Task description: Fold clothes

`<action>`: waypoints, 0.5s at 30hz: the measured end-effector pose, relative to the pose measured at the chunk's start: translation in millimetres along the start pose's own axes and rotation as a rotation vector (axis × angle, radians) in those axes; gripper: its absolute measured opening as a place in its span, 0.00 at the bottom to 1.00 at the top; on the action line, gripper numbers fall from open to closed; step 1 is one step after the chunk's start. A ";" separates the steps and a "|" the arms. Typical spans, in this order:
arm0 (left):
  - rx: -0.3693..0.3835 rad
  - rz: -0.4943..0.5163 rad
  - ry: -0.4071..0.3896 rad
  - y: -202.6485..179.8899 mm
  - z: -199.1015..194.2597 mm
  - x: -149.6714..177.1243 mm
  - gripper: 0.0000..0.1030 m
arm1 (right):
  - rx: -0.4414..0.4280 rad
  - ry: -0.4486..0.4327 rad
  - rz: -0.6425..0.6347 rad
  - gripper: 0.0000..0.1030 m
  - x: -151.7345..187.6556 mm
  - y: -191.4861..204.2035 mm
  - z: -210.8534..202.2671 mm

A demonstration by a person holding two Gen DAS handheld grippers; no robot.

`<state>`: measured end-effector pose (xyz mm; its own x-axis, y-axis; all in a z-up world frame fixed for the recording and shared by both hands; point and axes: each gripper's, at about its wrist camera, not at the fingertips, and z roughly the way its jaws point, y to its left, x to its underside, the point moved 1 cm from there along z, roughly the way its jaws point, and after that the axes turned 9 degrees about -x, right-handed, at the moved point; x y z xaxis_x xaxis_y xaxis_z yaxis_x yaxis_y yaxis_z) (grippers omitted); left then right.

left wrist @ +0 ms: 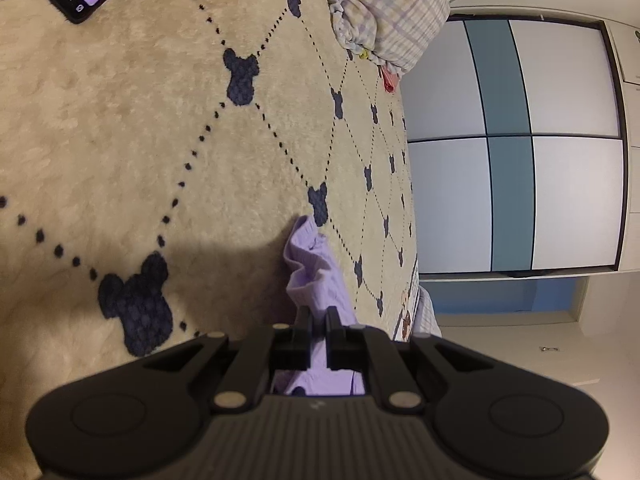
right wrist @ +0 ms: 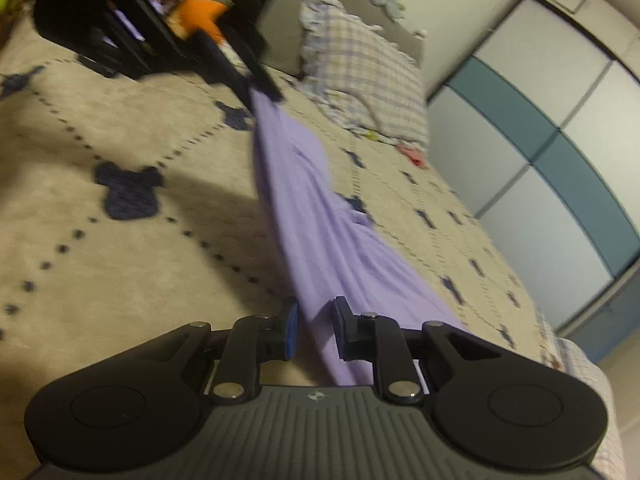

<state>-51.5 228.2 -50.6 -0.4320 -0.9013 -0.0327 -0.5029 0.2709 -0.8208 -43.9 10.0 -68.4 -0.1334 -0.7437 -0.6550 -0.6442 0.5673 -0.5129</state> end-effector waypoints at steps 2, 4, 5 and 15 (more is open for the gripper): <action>-0.010 -0.002 -0.003 3.1 -0.5 -1.9 0.06 | 0.035 0.015 0.020 0.16 4.4 -7.0 1.9; -0.029 -0.008 -0.004 8.7 0.9 -4.7 0.06 | 0.062 0.032 0.031 0.14 10.3 -14.6 2.7; -0.036 -0.007 -0.003 11.1 1.3 -5.5 0.06 | 0.072 0.038 0.034 0.14 13.7 -17.9 2.5; -0.103 0.018 0.024 33.8 3.5 -10.3 0.06 | 0.018 0.066 -0.040 0.06 30.7 -13.5 -23.1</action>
